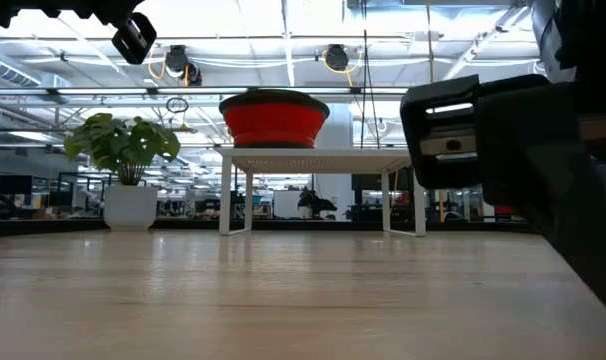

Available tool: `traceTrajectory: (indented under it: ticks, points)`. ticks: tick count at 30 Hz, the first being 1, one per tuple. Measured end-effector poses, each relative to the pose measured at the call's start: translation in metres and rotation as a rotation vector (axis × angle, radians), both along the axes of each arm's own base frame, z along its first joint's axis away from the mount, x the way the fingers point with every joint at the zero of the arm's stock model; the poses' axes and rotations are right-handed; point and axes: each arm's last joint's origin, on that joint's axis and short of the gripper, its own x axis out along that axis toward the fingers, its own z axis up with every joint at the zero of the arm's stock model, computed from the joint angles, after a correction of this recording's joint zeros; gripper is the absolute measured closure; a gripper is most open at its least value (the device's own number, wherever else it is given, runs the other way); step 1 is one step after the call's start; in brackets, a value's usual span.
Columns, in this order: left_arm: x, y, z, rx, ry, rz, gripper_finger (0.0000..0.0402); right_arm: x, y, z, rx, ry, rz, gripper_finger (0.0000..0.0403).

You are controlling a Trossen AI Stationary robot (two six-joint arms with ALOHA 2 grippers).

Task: Pick & Place Fruit
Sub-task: Put the peach into the red strainer bowl

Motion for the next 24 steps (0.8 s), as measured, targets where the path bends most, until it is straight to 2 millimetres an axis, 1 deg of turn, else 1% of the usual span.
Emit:
traceTrajectory:
  ticks: [4, 8, 17, 24]
  points:
    - [0.0, 0.0, 0.0, 0.002, 0.0, 0.0, 0.0389, -0.001, -0.002, -0.003, -0.021, -0.01, -0.01, 0.0176]
    - [0.0, 0.0, 0.0, 0.005, 0.0, 0.0, 0.0399, -0.002, -0.002, -0.003, -0.021, -0.007, -0.015, 0.0194]
    - [0.0, 0.0, 0.0, 0.01, -0.002, -0.001, 0.0386, 0.0, -0.005, -0.003, -0.022, -0.007, -0.03, 0.0264]
    - [0.0, 0.0, 0.0, 0.011, -0.002, 0.0, 0.04, 0.005, -0.012, -0.001, 0.016, 0.039, -0.104, 0.0307]
